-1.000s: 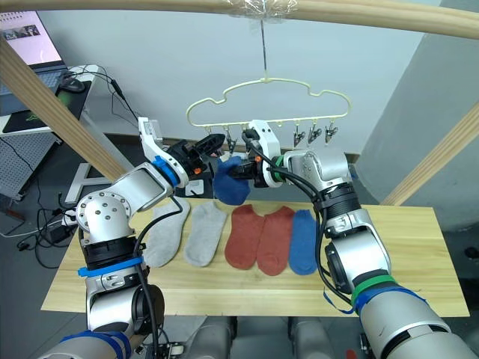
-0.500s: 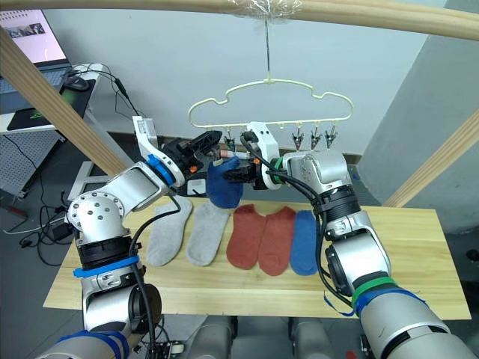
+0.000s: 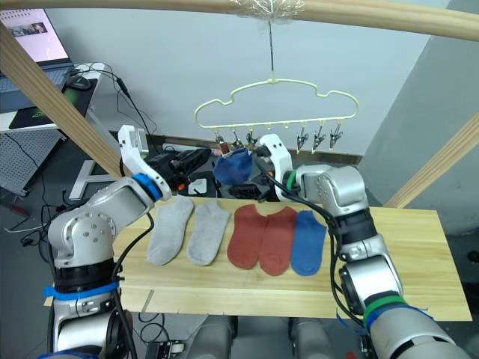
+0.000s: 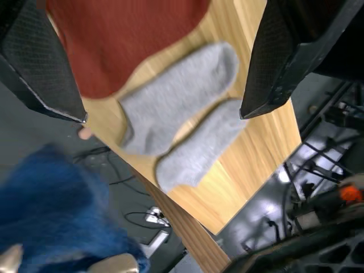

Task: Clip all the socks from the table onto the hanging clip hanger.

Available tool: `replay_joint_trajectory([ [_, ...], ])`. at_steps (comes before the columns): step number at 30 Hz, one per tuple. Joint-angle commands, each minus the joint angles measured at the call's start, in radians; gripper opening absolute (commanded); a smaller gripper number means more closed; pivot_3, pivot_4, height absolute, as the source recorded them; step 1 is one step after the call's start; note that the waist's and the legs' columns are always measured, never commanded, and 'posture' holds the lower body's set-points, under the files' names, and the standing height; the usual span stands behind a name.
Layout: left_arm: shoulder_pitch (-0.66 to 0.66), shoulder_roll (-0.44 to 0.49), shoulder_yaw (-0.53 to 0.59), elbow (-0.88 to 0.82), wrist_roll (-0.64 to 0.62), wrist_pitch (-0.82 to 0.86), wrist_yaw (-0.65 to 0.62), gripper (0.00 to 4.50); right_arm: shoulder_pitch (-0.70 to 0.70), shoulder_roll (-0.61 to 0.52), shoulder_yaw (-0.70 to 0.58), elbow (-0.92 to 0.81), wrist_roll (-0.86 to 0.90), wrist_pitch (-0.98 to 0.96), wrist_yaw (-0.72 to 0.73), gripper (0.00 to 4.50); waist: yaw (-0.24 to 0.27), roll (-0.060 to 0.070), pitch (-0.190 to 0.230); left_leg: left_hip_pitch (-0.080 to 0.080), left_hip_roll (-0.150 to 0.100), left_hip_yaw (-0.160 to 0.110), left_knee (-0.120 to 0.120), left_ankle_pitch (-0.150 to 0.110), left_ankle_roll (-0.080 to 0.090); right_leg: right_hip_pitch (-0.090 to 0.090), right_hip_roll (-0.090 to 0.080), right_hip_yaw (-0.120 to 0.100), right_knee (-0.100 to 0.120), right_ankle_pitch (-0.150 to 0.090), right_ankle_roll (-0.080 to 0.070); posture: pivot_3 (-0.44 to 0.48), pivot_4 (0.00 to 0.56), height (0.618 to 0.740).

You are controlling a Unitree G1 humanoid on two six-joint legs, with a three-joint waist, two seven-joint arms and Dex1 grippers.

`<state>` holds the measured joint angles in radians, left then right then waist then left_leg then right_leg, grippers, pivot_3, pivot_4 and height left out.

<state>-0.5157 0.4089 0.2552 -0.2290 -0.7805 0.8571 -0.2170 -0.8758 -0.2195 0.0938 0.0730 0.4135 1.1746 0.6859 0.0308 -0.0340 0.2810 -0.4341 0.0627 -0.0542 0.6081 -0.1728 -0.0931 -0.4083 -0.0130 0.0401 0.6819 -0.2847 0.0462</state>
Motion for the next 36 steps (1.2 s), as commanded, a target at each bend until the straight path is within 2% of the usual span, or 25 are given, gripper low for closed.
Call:
replay_joint_trajectory([
  [1, 0.072, 0.031, -0.055, -0.138, 0.100, -0.139, -0.068, 1.66, 0.112, -0.075, -0.054, -0.265, 0.067, 0.058, -0.011, 4.49, 0.003, 0.000, 0.000, 0.000, 0.000, 0.000, 0.000, -0.001, 0.001, 0.000, 0.000, 0.000, 0.000, 0.000, 0.000, 0.219, 0.188, 0.740],
  [4, 0.128, 0.030, -0.104, -0.188, 0.169, -0.209, -0.086, 1.66, 0.197, -0.147, -0.109, -0.418, 0.117, 0.094, -0.014, 4.49, 0.017, 0.000, -0.001, 0.000, 0.000, 0.000, 0.000, -0.001, 0.002, 0.000, 0.000, 0.000, 0.000, 0.000, 0.000, 0.219, 0.188, 0.740],
  [9, 0.184, -0.007, -0.164, -0.226, 0.242, -0.294, -0.089, 1.66, 0.245, -0.251, -0.204, -0.564, 0.206, 0.149, 0.003, 4.49, 0.022, 0.000, -0.001, 0.001, 0.000, 0.000, 0.001, -0.001, 0.003, 0.000, 0.001, 0.001, 0.000, 0.001, -0.002, 0.207, 0.195, 0.740],
  [21, 0.161, -0.142, -0.286, -0.162, 0.463, -0.493, -0.037, 1.66, 0.233, -0.476, -0.415, -0.684, 0.423, 0.263, 0.010, 4.49, 0.028, -0.001, -0.002, 0.001, 0.000, 0.001, 0.003, -0.001, 0.004, 0.002, 0.001, 0.002, -0.001, 0.002, -0.001, 0.157, 0.193, 0.740],
  [29, 0.135, -0.209, -0.342, -0.059, 0.615, -0.525, 0.046, 1.66, 0.243, -0.501, -0.490, -0.714, 0.528, 0.287, -0.059, 4.49, 0.023, -0.001, -0.002, 0.001, 0.000, 0.001, 0.003, -0.001, 0.004, 0.002, 0.001, 0.002, -0.001, 0.002, -0.001, 0.117, 0.204, 0.740],
  [36, 0.085, -0.252, -0.352, 0.049, 0.658, -0.556, 0.043, 1.66, 0.265, -0.488, -0.514, -0.740, 0.605, 0.306, -0.148, 4.49, 0.018, -0.001, -0.002, 0.001, 0.000, 0.001, 0.003, -0.001, 0.004, 0.002, 0.001, 0.002, 0.000, 0.002, -0.001, 0.076, 0.214, 0.740],
])
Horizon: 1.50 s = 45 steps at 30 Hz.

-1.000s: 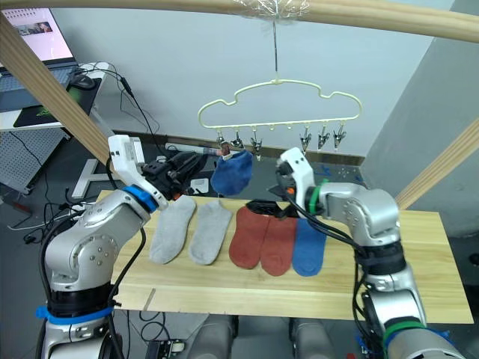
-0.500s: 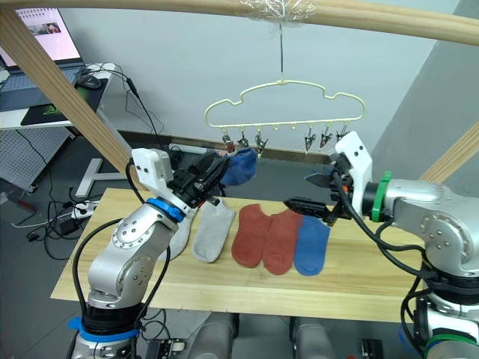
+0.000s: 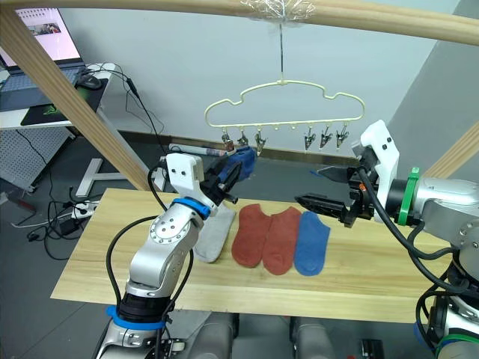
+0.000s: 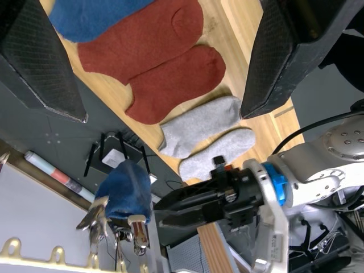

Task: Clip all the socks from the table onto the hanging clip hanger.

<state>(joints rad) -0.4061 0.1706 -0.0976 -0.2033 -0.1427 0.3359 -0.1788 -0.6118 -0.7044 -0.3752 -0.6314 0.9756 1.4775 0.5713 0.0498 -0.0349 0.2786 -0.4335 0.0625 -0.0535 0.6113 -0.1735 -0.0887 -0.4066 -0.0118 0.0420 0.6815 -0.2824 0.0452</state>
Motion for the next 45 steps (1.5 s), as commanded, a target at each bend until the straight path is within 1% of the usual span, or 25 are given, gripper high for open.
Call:
replay_joint_trajectory([
  [1, -0.038, -0.020, 0.002, 0.051, 0.031, -0.042, 0.014, 1.66, 0.005, -0.002, -0.050, -0.038, 0.054, 0.003, -0.047, 4.49, -0.002, 0.000, 0.000, 0.000, 0.000, 0.000, 0.000, 0.000, 0.000, 0.000, 0.000, 0.000, 0.000, 0.000, 0.000, 0.070, 0.215, 0.740],
  [4, -0.074, -0.034, 0.008, 0.126, 0.059, -0.075, 0.032, 1.66, 0.013, 0.000, -0.057, -0.042, 0.085, 0.003, -0.089, 4.49, -0.006, 0.000, 0.000, 0.000, 0.000, 0.000, 0.000, 0.000, 0.000, 0.000, 0.000, 0.000, 0.000, 0.000, 0.000, 0.055, 0.218, 0.740],
  [11, -0.194, -0.049, 0.036, 0.371, 0.128, -0.214, 0.095, 1.66, 0.039, -0.015, -0.069, -0.043, 0.159, -0.013, -0.172, 4.49, -0.016, 0.000, 0.000, 0.000, 0.000, 0.000, 0.001, 0.000, 0.000, 0.000, 0.000, 0.000, 0.000, 0.000, 0.000, 0.032, 0.219, 0.740],
  [14, -0.230, -0.050, 0.049, 0.433, 0.136, -0.257, 0.102, 1.66, 0.045, -0.025, -0.069, -0.038, 0.186, -0.025, -0.199, 4.49, -0.026, 0.000, 0.000, 0.000, 0.000, 0.000, 0.001, 0.000, 0.000, 0.000, 0.000, 0.000, 0.000, 0.000, 0.000, 0.028, 0.218, 0.740],
  [23, -0.216, -0.056, 0.037, 0.452, 0.173, -0.310, 0.114, 1.66, 0.078, -0.054, -0.056, -0.028, 0.268, -0.075, -0.271, 4.49, -0.030, 0.000, 0.000, 0.000, 0.000, 0.000, 0.001, 0.000, 0.000, 0.000, 0.000, 0.000, 0.000, 0.000, 0.000, 0.025, 0.226, 0.740],
  [26, -0.223, -0.058, 0.041, 0.469, 0.202, -0.322, 0.144, 1.66, 0.088, -0.067, -0.048, -0.023, 0.295, -0.092, -0.293, 4.49, -0.031, 0.000, 0.000, 0.000, 0.000, 0.000, 0.001, 0.000, 0.000, 0.000, 0.000, 0.000, 0.000, 0.000, 0.001, 0.025, 0.226, 0.740],
  [29, -0.231, -0.052, 0.040, 0.493, 0.245, -0.335, 0.183, 1.66, 0.098, -0.085, -0.041, -0.017, 0.324, -0.110, -0.315, 4.49, -0.031, 0.000, 0.000, 0.000, 0.000, 0.000, 0.001, 0.000, 0.000, 0.000, 0.000, 0.000, 0.000, 0.000, 0.001, 0.025, 0.226, 0.740],
  [31, -0.228, -0.045, 0.015, 0.492, 0.290, -0.358, 0.198, 1.66, 0.106, -0.099, -0.038, -0.014, 0.344, -0.123, -0.328, 4.49, -0.032, 0.000, 0.000, 0.000, 0.000, 0.000, 0.001, 0.000, 0.001, 0.000, 0.000, 0.000, 0.000, 0.000, 0.001, 0.018, 0.230, 0.740],
  [35, -0.230, -0.050, 0.011, 0.504, 0.321, -0.374, 0.227, 1.66, 0.119, -0.124, -0.027, -0.010, 0.383, -0.154, -0.356, 4.49, -0.033, 0.000, 0.000, -0.001, 0.000, 0.000, 0.001, 0.000, 0.000, 0.000, 0.000, 0.000, 0.000, 0.000, 0.001, 0.016, 0.229, 0.740],
  [38, -0.232, -0.047, 0.003, 0.513, 0.335, -0.390, 0.222, 1.66, 0.128, -0.144, -0.015, -0.005, 0.407, -0.179, -0.374, 4.49, -0.034, 0.000, 0.000, 0.000, 0.000, 0.000, 0.001, 0.000, 0.001, 0.000, 0.000, 0.000, 0.000, 0.000, 0.001, 0.016, 0.228, 0.740],
  [41, -0.226, -0.030, -0.019, 0.521, 0.395, -0.408, 0.251, 1.66, 0.140, -0.166, -0.006, -0.003, 0.432, -0.204, -0.390, 4.49, -0.036, 0.000, 0.000, 0.000, 0.000, 0.000, 0.001, 0.000, 0.001, 0.000, 0.000, 0.001, 0.000, 0.000, 0.001, 0.015, 0.229, 0.740],
  [43, -0.228, -0.035, 0.001, 0.526, 0.381, -0.399, 0.262, 1.66, 0.146, -0.180, -0.001, -0.001, 0.449, -0.217, -0.399, 4.49, -0.036, 0.000, 0.000, 0.000, 0.000, 0.000, 0.001, 0.000, 0.001, 0.000, 0.000, 0.001, 0.000, 0.000, 0.001, 0.014, 0.230, 0.740],
  [45, -0.224, -0.051, 0.016, 0.514, 0.344, -0.383, 0.240, 1.66, 0.151, -0.193, 0.006, 0.000, 0.463, -0.231, -0.408, 4.49, -0.036, 0.000, 0.000, 0.000, 0.000, 0.000, 0.001, 0.000, 0.001, 0.000, 0.000, 0.001, 0.000, 0.000, 0.001, 0.014, 0.230, 0.740],
])
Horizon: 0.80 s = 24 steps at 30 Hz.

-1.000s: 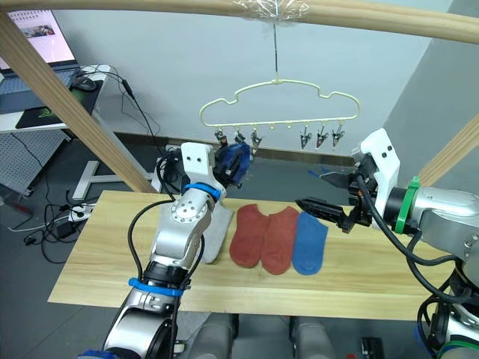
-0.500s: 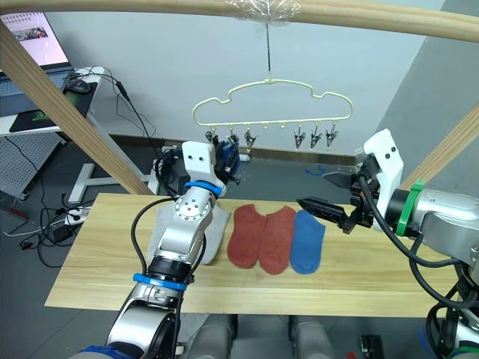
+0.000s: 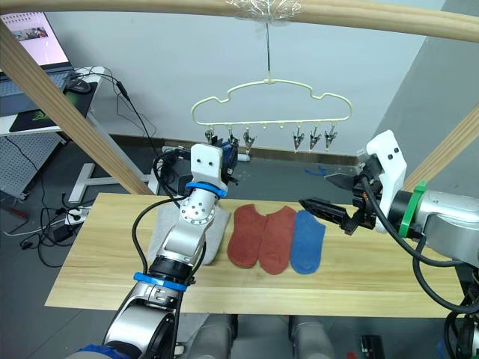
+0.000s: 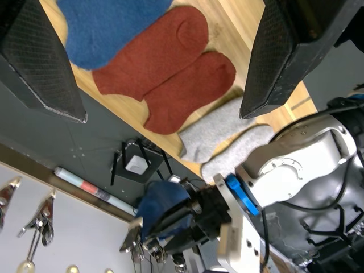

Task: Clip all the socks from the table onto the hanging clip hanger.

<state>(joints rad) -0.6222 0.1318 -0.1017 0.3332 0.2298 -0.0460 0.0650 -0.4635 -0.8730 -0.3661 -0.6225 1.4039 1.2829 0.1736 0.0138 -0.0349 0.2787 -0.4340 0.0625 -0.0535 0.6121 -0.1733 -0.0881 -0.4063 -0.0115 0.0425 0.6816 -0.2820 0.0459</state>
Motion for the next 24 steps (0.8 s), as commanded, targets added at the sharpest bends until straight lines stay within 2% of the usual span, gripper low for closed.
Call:
replay_joint_trajectory([
  [1, -0.006, -0.019, 0.024, -0.028, -0.041, 0.007, -0.013, 1.66, 0.006, -0.032, 0.001, -0.008, 0.041, -0.044, -0.015, 4.49, 0.000, 0.000, 0.000, 0.000, 0.000, 0.000, 0.000, 0.000, 0.000, 0.000, 0.000, 0.000, 0.000, 0.000, 0.000, 0.014, 0.230, 0.740],
  [6, 0.020, -0.087, 0.052, -0.108, -0.150, 0.027, -0.065, 1.66, 0.023, -0.064, 0.013, -0.006, 0.072, -0.079, -0.035, 4.49, 0.000, 0.000, 0.000, 0.000, 0.000, 0.000, 0.000, 0.000, 0.000, 0.000, 0.000, 0.000, 0.000, 0.000, 0.000, 0.008, 0.231, 0.740],
  [24, -0.041, -0.153, 0.075, -0.125, -0.165, 0.087, -0.043, 1.66, 0.087, -0.173, 0.033, -0.015, 0.173, -0.177, -0.094, 4.49, -0.016, 0.000, 0.000, 0.000, 0.000, 0.000, 0.000, 0.000, 0.000, 0.000, 0.000, 0.001, 0.000, 0.000, 0.000, -0.019, 0.237, 0.740],
])
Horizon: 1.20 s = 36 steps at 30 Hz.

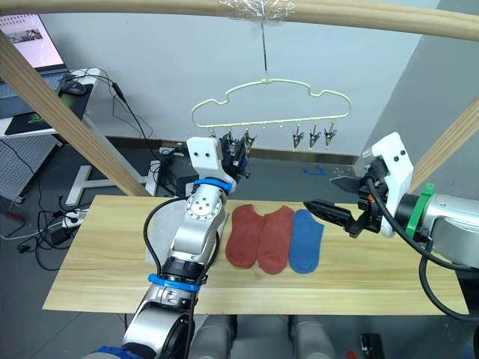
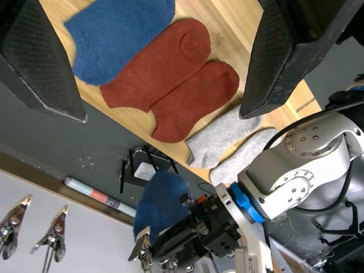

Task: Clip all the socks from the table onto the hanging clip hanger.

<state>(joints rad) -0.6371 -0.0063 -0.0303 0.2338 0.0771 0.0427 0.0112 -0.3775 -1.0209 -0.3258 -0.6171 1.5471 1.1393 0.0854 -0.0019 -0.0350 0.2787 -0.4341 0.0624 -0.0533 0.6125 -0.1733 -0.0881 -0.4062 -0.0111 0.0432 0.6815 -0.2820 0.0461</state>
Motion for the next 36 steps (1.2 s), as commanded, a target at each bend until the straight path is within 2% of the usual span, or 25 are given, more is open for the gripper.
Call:
replay_joint_trajectory([
  [1, -0.029, -0.015, 0.005, -0.025, -0.013, -0.001, 0.012, 1.66, 0.003, -0.030, -0.007, -0.021, 0.034, -0.038, -0.008, 4.49, 0.000, 0.000, 0.000, 0.000, 0.000, 0.000, 0.000, 0.000, 0.000, 0.000, 0.000, 0.000, 0.000, 0.000, 0.000, -0.020, 0.238, 0.740],
  [14, -0.044, -0.015, 0.018, -0.027, -0.019, 0.022, 0.007, 1.66, 0.017, -0.072, 0.012, -0.015, 0.061, -0.083, -0.021, 4.49, 0.000, 0.000, 0.000, 0.000, 0.000, 0.000, 0.000, 0.000, 0.000, 0.000, 0.000, 0.000, 0.000, 0.000, 0.000, -0.021, 0.239, 0.740],
  [21, -0.048, -0.015, 0.017, -0.030, -0.023, 0.036, 0.007, 0.22, 0.026, -0.083, 0.015, -0.015, 0.070, -0.097, -0.027, 4.50, 0.000, 0.000, 0.000, 0.000, 0.000, 0.000, 0.000, 0.000, 0.000, 0.000, 0.000, 0.000, 0.000, 0.000, 0.000, -0.025, 0.243, 0.740],
  [23, -0.048, -0.016, 0.017, -0.030, -0.024, 0.041, 0.006, 0.08, 0.027, -0.086, 0.017, -0.014, 0.071, -0.102, -0.027, 4.50, -0.001, 0.000, 0.000, 0.000, 0.000, 0.000, 0.000, 0.000, 0.000, 0.000, 0.000, 0.001, 0.000, 0.000, 0.000, -0.023, 0.243, 0.740],
  [28, -0.048, -0.020, 0.025, -0.036, -0.048, 0.067, -0.007, 0.08, 0.020, -0.089, 0.031, -0.007, 0.061, -0.106, -0.022, 4.50, -0.001, 0.000, 0.000, 0.000, 0.000, 0.000, 0.000, 0.000, 0.000, 0.000, 0.000, 0.001, 0.000, 0.000, 0.000, -0.017, 0.242, 0.740],
  [30, -0.050, -0.025, 0.040, -0.044, -0.088, 0.106, -0.031, 0.08, -0.007, -0.086, 0.073, 0.014, 0.020, -0.093, -0.028, 4.50, -0.001, 0.000, 0.000, 0.000, 0.000, 0.000, 0.000, 0.000, 0.000, 0.000, 0.000, 0.001, 0.000, 0.000, 0.000, -0.016, 0.239, 0.740],
  [36, -0.064, -0.020, 0.099, -0.129, -0.246, 0.301, -0.112, 0.08, -0.133, -0.008, 0.318, 0.148, -0.249, -0.028, 0.000, 4.50, -0.008, 0.000, 0.000, 0.001, 0.000, 0.000, 0.001, 0.001, 0.001, 0.000, 0.001, 0.001, 0.000, 0.000, 0.001, 0.001, 0.234, 0.740],
])
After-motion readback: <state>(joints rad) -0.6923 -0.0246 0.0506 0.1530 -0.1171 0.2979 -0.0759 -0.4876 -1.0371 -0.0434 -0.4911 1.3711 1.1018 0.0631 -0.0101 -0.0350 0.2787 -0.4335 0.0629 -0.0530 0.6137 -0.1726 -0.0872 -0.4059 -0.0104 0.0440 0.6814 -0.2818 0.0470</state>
